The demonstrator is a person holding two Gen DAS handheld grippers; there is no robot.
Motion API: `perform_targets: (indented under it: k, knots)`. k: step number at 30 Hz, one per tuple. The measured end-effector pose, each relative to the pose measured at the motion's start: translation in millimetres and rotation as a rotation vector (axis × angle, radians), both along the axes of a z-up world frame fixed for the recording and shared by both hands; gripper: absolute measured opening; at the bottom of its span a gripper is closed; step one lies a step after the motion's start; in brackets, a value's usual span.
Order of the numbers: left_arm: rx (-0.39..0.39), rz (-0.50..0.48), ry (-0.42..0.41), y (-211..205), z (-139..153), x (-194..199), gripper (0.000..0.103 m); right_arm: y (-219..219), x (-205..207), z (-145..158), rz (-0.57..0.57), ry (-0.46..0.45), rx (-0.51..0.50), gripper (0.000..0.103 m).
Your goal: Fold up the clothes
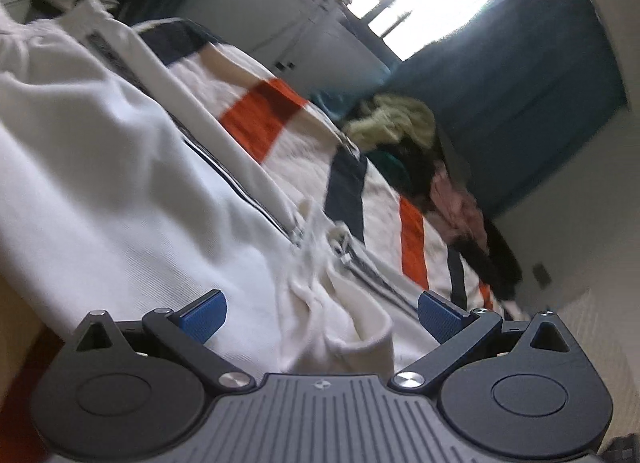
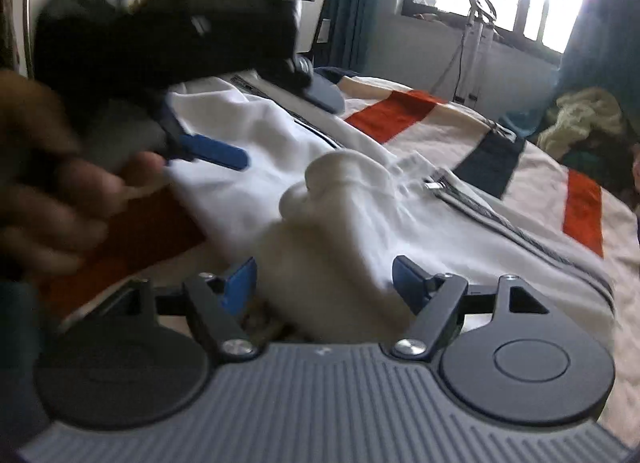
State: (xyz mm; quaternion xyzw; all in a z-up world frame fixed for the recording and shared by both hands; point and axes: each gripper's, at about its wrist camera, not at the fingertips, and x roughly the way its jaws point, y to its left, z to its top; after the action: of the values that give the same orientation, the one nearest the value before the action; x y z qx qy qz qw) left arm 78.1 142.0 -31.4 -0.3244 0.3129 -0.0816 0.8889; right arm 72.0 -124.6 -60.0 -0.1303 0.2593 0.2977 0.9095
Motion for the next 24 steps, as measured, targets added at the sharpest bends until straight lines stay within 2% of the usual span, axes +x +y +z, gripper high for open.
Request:
perform_targets:
  k: [2,7,9,11,13,14,15,16,17,21,22,24]
  knots:
    - [0.026,-0.022,0.014,-11.2,-4.2,2.6,0.103,-21.9,-9.8,9.6,-0.061,0.010,0.044,0.076]
    - [0.108,-0.029,0.025,-35.7,-13.4,12.8,0.102,-83.2,-11.2,9.0,-0.387,-0.022,0.145,0.076]
    - [0.135,-0.016,0.037,-41.1,-17.4,18.6,0.100,-101.0,1.8,-1.0,-0.510,0.025,0.173,0.076]
    - [0.152,-0.009,0.040,-45.1,-19.8,23.3,0.095,-114.2,13.6,-12.6,-0.574,0.076,0.207,0.076]
    - [0.151,-0.010,0.031,-47.9,-21.6,21.9,0.077,-123.7,21.7,-20.6,-0.644,0.088,0.218,0.076]
    - [0.147,-0.012,0.025,-49.2,-22.5,20.6,0.076,-126.2,23.2,-22.8,-0.658,0.082,0.225,0.076]
    - [0.162,-0.007,0.021,-51.1,-23.0,19.1,0.069,-128.5,24.6,-25.0,-0.671,0.076,0.232,0.076]
    - [0.171,-0.001,0.023,-51.9,-24.0,18.1,0.057,-128.9,24.5,-26.6,-0.666,0.080,0.240,0.076]
    - [0.170,0.004,0.028,-51.8,-25.4,17.4,0.050,-129.0,24.2,-28.1,-0.658,0.085,0.247,0.076]
    - [0.136,0.037,0.029,-46.6,-22.5,10.9,0.032,-120.8,21.8,-31.1,-0.629,0.066,0.219,0.079]
    - [0.125,0.047,0.012,-46.6,-18.7,6.8,0.029,-117.9,21.0,-31.5,-0.621,0.057,0.206,0.079]
    - [0.150,0.054,-0.045,-50.0,-5.4,-6.6,0.024,-115.8,18.2,-30.7,-0.620,0.020,0.228,0.080]
